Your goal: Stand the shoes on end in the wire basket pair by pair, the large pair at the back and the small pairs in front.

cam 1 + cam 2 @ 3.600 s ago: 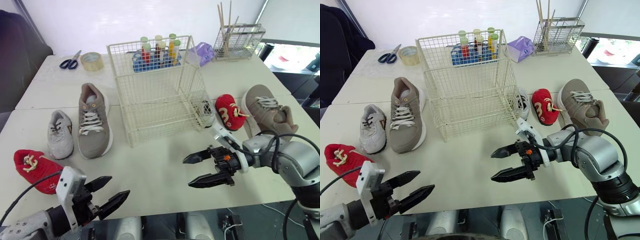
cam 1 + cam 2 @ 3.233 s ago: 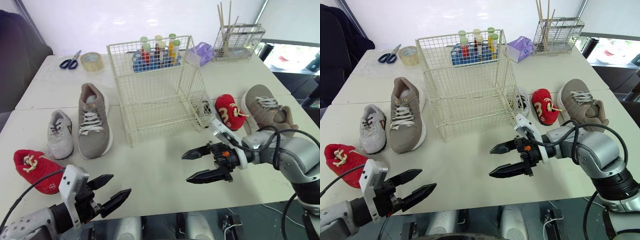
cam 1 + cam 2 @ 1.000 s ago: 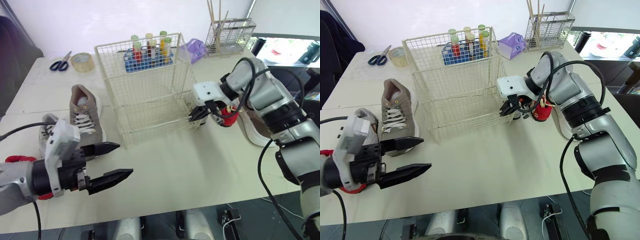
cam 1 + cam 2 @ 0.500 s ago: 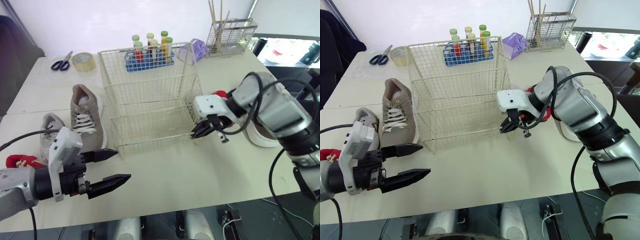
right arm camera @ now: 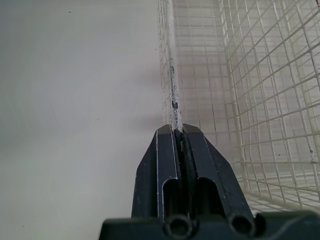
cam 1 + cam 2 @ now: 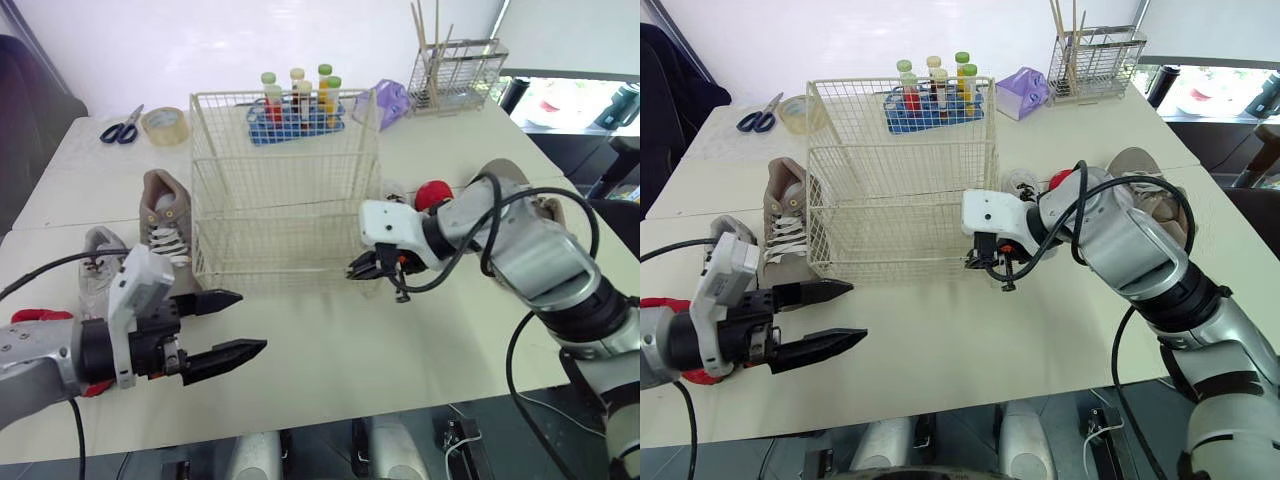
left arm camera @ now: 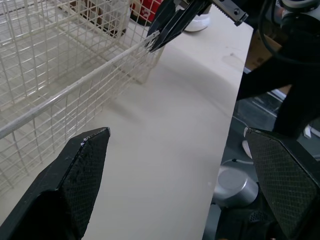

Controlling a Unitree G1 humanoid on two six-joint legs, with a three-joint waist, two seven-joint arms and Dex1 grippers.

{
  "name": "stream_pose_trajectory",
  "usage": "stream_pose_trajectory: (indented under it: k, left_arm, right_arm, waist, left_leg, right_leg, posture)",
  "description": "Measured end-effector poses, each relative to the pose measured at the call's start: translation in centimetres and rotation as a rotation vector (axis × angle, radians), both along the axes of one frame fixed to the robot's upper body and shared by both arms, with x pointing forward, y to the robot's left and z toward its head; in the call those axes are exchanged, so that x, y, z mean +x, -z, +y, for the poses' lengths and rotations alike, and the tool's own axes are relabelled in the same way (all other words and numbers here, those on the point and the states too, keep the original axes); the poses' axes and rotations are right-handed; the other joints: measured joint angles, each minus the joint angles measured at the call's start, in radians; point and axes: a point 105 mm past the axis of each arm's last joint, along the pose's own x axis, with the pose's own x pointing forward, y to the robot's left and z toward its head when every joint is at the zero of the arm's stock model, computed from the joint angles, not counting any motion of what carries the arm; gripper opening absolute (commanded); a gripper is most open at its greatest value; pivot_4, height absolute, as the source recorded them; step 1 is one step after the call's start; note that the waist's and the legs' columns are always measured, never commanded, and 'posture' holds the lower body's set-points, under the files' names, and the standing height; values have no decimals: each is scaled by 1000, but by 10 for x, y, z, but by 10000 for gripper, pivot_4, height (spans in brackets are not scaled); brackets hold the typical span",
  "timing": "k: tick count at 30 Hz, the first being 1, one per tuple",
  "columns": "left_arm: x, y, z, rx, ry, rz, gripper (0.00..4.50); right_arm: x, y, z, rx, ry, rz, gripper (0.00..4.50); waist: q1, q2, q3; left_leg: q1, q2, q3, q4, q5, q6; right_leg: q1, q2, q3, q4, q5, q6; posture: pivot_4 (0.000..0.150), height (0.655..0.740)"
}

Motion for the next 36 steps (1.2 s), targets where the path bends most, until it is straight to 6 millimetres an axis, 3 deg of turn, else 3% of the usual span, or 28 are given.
stream_pose_trajectory:
  k: [22, 25, 29, 32, 36]
  left_arm:
    - [-1, 3, 1, 7, -6, 10, 45000]
    - [0, 3, 1, 10, -7, 9, 45000]
    - [-1, 3, 1, 10, 2, 11, 45000]
    - [-1, 5, 4, 7, -4, 28, 45000]
    - [0, 4, 9, -7, -6, 40, 45000]
  right_arm:
    - [5, 1, -8, -34, -72, -39, 502]
    - [5, 2, -8, -36, -73, -38, 9290]
    - [3, 9, -9, -42, -69, -7, 26346]
    - [3, -2, -10, -17, -44, 16, 26346]
    - [-7, -35, -15, 70, -23, 64, 26346]
  waist:
    - [2, -1, 0]
    - [2, -1, 0]
    - [1, 0, 0]
    - [1, 0, 0]
    - [2, 0, 0]
  left_leg:
    - [0, 0, 0, 0, 0, 0]
    - [0, 0, 0, 0, 0, 0]
    - [0, 0, 0, 0, 0, 0]
    - [0, 0, 0, 0, 0, 0]
    - [0, 0, 0, 0, 0, 0]
  right_leg:
    - [0, 0, 0, 0, 0, 0]
    - [0, 0, 0, 0, 0, 0]
    - [0, 0, 0, 0, 0, 0]
    - [0, 0, 0, 0, 0, 0]
    - [0, 0, 0, 0, 0, 0]
  posture:
    - [1500, 7400]
    - [1500, 7400]
    - [1500, 7400]
    - [1500, 7400]
    - [1500, 7400]
